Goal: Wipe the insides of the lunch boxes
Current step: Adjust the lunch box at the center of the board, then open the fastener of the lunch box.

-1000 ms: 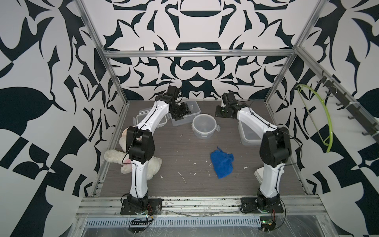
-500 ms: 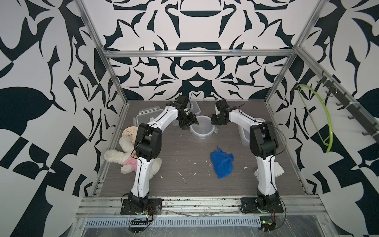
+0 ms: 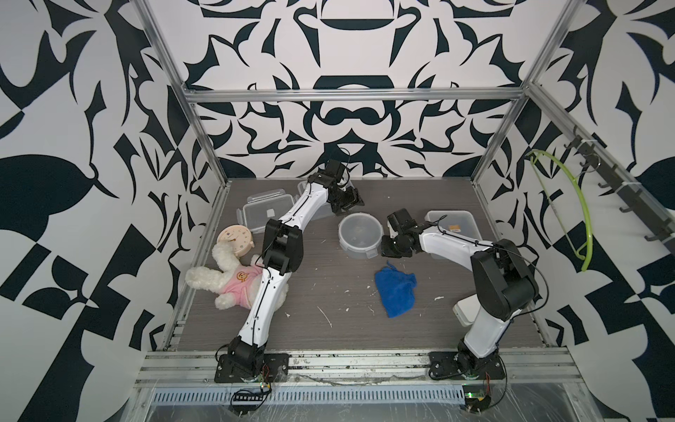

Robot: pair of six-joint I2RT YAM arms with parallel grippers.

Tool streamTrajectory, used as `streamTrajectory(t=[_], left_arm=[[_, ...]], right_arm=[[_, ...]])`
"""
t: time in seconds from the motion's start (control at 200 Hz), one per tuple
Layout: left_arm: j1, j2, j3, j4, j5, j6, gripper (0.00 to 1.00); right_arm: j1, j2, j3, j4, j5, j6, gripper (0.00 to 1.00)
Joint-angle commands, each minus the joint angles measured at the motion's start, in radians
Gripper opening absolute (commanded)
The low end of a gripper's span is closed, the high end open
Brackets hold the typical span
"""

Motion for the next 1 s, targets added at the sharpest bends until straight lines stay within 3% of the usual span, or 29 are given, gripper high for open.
streamTrajectory(t=[0.0, 0.05, 0.09, 0.18, 0.335, 0.45, 0.64, 0.87, 0.995], left_arm=[[-0.003, -0.027, 0.036, -0.027, 0.046, 0.008, 0.72], [-0.002, -0.070, 0.007, -0.041, 0.045, 0.027, 0.72], [-0.002, -0.112, -0.033, -0.045, 0.046, 0.041, 0.73], [-0.004, -0.220, -0.158, -0.036, 0.047, 0.060, 0.73], [-0.031, -0.359, -0.353, -0.042, 0.051, 0.081, 0.72], [-0.063, -0.395, -0.478, -0.053, 0.046, 0.087, 0.72], [-0.075, -0.390, -0.630, -0.027, 0.029, 0.068, 0.70], [-0.073, -0.317, -0.637, -0.036, -0.001, 0.083, 0.69], [-0.074, -0.285, -0.638, -0.032, 0.000, 0.081, 0.68]], right_arm=[[-0.053, -0.124, -0.044, 0.071, 0.032, -0.005, 0.00], [-0.104, -0.160, -0.083, 0.130, -0.033, -0.005, 0.00], [-0.148, -0.181, -0.116, 0.201, -0.115, 0.001, 0.08], [-0.212, -0.191, -0.158, 0.368, -0.276, 0.029, 0.38], [-0.220, -0.104, -0.117, 0.541, -0.437, 0.068, 0.57], [-0.224, 0.004, -0.114, 0.752, -0.558, 0.194, 0.59], [-0.225, 0.159, -0.139, 1.035, -0.622, 0.388, 0.61], [-0.225, 0.314, -0.207, 1.451, -0.677, 0.643, 0.54], [-0.226, 0.343, -0.240, 1.590, -0.689, 0.730, 0.52]])
